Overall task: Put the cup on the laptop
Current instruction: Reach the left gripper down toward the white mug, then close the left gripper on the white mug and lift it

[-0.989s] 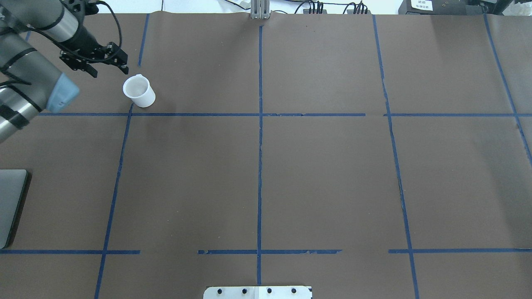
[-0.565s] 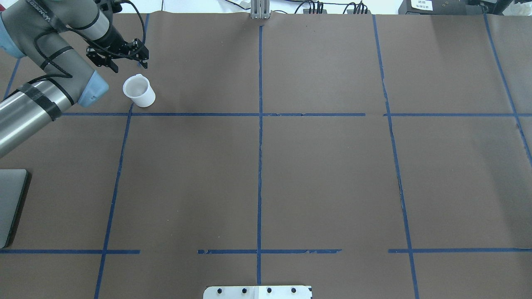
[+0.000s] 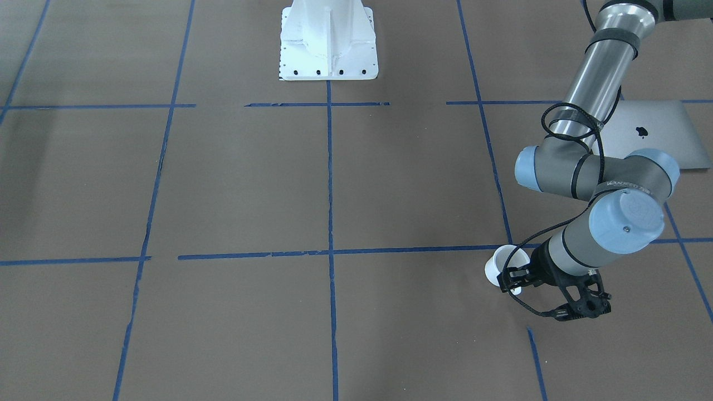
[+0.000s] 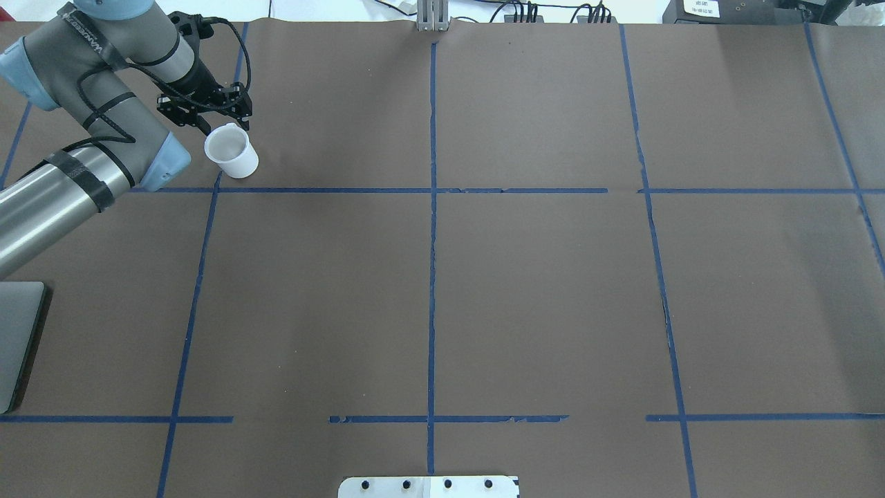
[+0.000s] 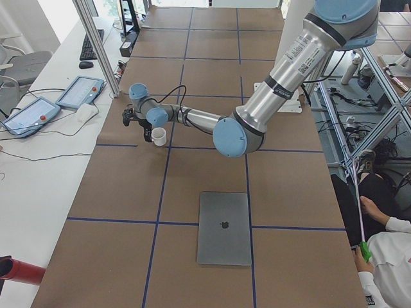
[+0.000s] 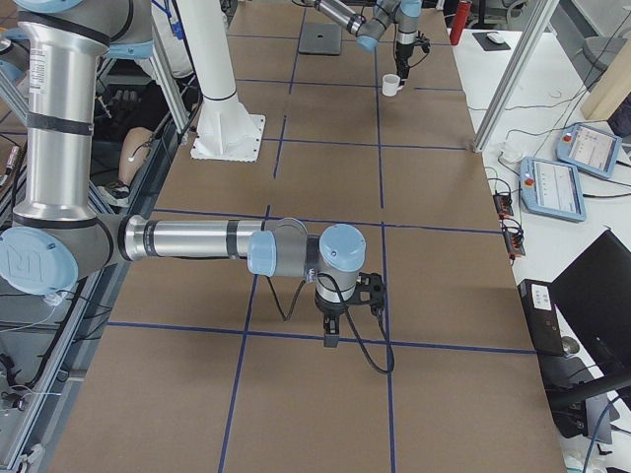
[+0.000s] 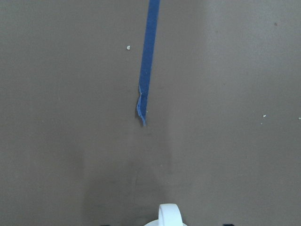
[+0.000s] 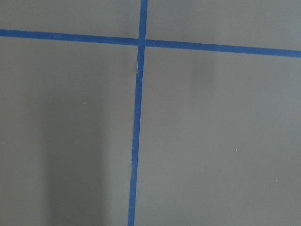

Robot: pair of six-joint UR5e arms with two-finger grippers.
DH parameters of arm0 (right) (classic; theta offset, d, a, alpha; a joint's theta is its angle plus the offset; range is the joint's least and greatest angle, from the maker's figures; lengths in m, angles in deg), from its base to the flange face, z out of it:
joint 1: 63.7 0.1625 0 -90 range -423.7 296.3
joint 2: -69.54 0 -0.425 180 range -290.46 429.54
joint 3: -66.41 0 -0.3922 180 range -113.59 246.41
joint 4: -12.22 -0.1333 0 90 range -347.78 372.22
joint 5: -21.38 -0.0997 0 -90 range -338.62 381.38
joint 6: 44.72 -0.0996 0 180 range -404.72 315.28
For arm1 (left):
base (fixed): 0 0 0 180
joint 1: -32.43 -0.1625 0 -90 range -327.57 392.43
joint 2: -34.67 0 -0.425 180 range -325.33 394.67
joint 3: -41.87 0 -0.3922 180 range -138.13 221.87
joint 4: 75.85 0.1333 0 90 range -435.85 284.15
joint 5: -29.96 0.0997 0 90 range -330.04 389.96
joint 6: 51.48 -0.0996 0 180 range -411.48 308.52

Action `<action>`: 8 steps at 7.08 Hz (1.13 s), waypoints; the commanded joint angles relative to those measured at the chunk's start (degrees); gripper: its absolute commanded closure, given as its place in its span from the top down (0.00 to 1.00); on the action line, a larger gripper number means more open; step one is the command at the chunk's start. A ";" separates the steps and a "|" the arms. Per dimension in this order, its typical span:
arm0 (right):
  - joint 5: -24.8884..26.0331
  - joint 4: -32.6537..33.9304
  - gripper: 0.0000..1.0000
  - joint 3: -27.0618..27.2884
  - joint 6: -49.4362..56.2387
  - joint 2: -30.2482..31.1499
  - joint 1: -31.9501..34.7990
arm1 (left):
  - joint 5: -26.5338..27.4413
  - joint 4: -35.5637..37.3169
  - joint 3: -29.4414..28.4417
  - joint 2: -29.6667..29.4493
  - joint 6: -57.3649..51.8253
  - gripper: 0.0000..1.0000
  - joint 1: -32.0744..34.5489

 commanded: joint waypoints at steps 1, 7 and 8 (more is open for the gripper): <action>-0.02 0.00 1.00 0.00 0.00 0.03 0.00 | 0.00 -1.22 -0.56 -0.04 0.02 0.42 -0.21; -0.02 0.00 1.00 0.00 0.00 0.03 0.00 | -2.70 -0.53 11.49 7.81 -0.86 0.00 2.51; -0.02 0.00 1.00 0.00 0.00 -0.06 0.00 | -3.59 -0.36 18.18 13.18 -4.43 0.00 3.74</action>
